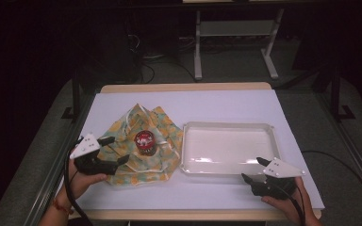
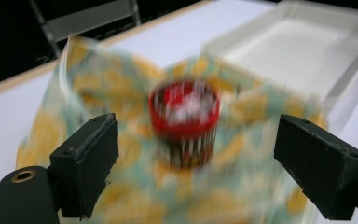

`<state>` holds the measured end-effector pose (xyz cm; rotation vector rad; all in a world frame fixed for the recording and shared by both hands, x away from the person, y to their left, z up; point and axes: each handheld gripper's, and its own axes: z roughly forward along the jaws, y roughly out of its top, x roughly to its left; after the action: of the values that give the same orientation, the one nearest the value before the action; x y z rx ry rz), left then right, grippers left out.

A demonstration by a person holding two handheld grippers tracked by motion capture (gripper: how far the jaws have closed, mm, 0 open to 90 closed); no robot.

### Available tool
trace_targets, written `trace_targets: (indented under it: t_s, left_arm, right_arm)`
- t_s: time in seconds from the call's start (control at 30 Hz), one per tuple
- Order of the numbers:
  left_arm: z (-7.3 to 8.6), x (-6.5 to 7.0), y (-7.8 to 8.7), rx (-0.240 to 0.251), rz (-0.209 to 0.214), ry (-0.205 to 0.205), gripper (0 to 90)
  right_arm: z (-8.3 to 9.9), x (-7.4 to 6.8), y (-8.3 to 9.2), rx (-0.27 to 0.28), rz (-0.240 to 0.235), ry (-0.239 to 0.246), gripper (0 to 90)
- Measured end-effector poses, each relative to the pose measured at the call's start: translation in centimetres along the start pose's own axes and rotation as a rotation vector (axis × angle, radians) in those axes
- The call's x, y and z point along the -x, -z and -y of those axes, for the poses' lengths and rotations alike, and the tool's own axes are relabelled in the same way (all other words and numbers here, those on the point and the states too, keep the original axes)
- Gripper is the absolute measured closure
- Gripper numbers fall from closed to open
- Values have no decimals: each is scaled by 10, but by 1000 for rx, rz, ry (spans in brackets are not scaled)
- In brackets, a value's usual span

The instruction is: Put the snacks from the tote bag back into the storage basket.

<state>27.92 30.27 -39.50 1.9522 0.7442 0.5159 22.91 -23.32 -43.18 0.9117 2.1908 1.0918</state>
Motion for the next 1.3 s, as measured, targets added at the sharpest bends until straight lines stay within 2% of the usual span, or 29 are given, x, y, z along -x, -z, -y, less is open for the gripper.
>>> trace_targets:
  t_s: [0.03, 0.07, 0.1, 0.13, 0.2, 0.27, 0.3, 0.33, 0.43, 0.63, 0.73, 1.07, 1.3]
  left_arm:
    - [5, 0, 0, -6, -2, 3, 144]
    - [7, 1, 0, -23, -11, -16, 148]
    - [8, 2, 1, -18, -20, -34, 148]
    - [10, 4, 1, 0, -26, -36, 154]
    - [14, 5, 0, 0, -22, -55, 216]
    - [15, 6, -2, -9, -33, -62, 189]
    - [17, 5, -3, -11, -35, -55, 189]
    - [19, 1, -5, -10, -22, -25, 176]
    - [19, 1, -6, -8, -36, -32, 175]
    - [19, 3, -12, -32, -27, -30, 178]
    - [18, 4, -11, -30, -34, -27, 218]
    - [19, 9, -12, -54, -39, -34, 189]
    - [18, 9, -14, -60, -36, -21, 182]
  right_arm:
    - [-1, 0, 0, 4, 3, -1, 250]
    - [-2, 0, 0, 3, 8, 1, 249]
    - [-3, -1, -1, 5, 9, 9, 250]
    - [-4, -2, -1, 4, 7, 10, 250]
    - [-6, -5, -1, 4, 5, 29, 250]
    - [-8, -7, -1, 11, 7, 31, 250]
    - [-8, -7, -1, 11, 7, 31, 250]
    - [-8, -6, -2, 10, 15, 30, 250]
    - [-7, -4, -2, 9, 17, 20, 250]
    - [-5, -1, -1, 14, 18, 11, 250]
    - [-5, -1, 0, 20, 19, 12, 250]
    - [-8, -1, -3, 21, 11, 14, 250]
    - [-8, -1, -5, 15, 8, 17, 250]
